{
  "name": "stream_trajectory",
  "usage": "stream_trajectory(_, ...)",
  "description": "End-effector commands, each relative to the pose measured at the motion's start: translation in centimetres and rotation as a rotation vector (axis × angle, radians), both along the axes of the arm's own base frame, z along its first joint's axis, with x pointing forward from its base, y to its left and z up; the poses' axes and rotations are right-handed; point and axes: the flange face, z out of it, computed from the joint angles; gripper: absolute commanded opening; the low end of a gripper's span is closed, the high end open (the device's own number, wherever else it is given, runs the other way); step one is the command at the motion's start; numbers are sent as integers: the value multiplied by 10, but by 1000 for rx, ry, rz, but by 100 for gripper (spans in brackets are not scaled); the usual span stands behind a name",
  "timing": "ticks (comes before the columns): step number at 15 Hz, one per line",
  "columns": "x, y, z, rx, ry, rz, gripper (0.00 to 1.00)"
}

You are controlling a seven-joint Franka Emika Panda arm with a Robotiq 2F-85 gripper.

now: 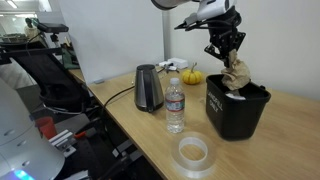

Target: Put the brown paper in the black bin

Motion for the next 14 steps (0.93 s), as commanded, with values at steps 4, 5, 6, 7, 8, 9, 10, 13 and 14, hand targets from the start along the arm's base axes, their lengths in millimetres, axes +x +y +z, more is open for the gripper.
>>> stream_trajectory(4, -7, 2, -14, 34, 11, 47, 0)
stream_trajectory(5, -8, -1, -17, 43, 11, 38, 0)
stream_trajectory(6, -10, -5, -20, 50, 15, 25, 0)
stream_trajectory(7, -12, -9, -24, 62, 20, 6, 0)
stream_trajectory(8, -13, -11, -28, 75, 25, -2, 0)
stream_trajectory(9, -15, -12, -31, 88, 32, -6, 0)
stream_trajectory(10, -16, -12, -35, 98, 38, -5, 0)
stream_trajectory(13, -16, -17, -37, 108, 32, -14, 33)
stream_trajectory(14, -16, -19, -33, 102, 21, -22, 39)
